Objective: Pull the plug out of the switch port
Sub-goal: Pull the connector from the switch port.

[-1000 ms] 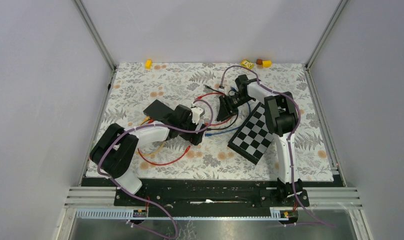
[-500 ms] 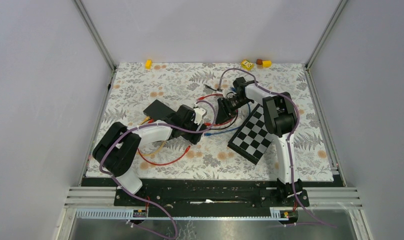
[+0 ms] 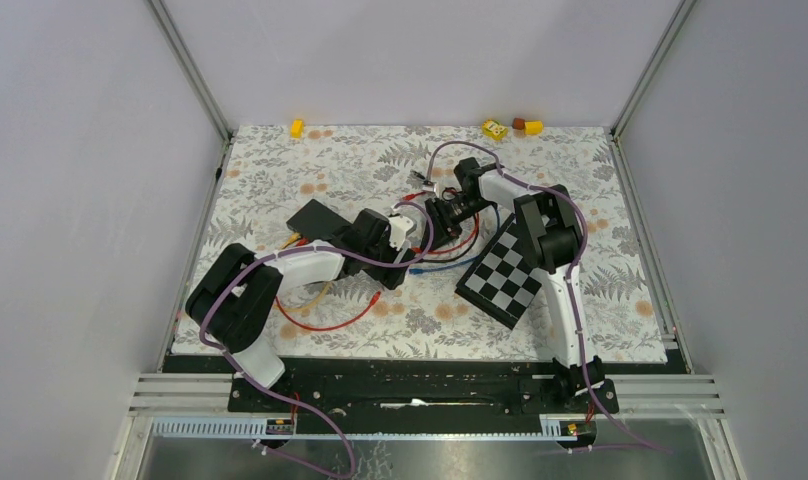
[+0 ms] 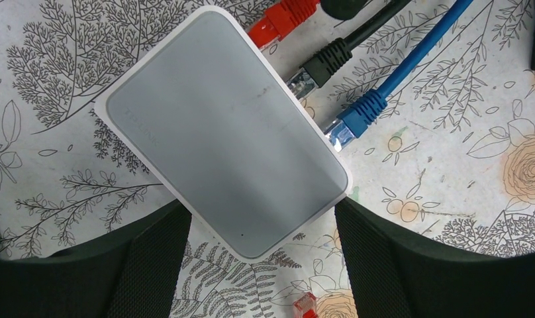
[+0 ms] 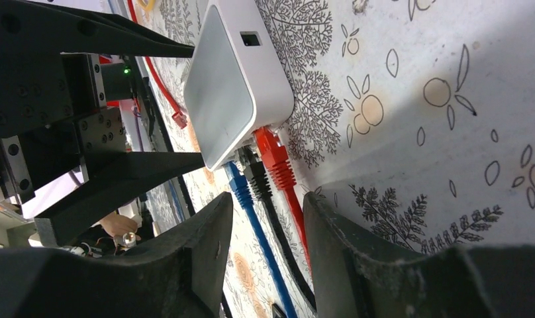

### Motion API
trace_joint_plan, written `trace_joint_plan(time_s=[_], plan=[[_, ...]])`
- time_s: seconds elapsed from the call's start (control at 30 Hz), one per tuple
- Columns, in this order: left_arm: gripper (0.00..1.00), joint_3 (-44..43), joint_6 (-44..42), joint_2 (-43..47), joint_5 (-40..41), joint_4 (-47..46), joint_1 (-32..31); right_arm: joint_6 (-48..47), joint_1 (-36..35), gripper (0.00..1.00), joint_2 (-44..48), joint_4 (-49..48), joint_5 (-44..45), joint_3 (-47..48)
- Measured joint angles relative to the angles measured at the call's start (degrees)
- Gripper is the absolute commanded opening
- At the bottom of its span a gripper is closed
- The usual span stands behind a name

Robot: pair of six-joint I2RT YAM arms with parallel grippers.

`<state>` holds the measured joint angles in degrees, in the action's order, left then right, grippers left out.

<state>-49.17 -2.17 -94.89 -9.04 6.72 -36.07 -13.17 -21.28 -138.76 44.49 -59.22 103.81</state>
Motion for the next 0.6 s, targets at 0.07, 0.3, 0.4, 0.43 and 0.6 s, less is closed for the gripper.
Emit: trace_joint_plan(time_s=[0.07,0.3,0.4,0.43,0.6], plan=[[0.81,0.00,-0.02,0.00,-0.20,-0.13,0.00,0.42,0.00,0.51,-0.28,-0.20,-0.72,0.15],[0.81,0.07,-0.42,0.00,-0.57,-0.39,0.00,0.92,0.00,0.49,-0.28,-1.79,-1.31,-0.20],[0.81,0.07,-0.52,0.00,-1.11,-0.44,0.02,2.16,0.00,0.48,-0.42,-3.52,-2.43,-0.63],[0.82,0.07,-0.55,0.00,-1.29,-0.42,0.00,2.62,0.00,0.48,-0.66,-4.22,-3.02,-0.63],[0.82,0.13,-0.57,0.02,-1.51,-0.42,0.13,5.51,0.48,0.47,-2.12,-6.86,-6.86,-1.05]])
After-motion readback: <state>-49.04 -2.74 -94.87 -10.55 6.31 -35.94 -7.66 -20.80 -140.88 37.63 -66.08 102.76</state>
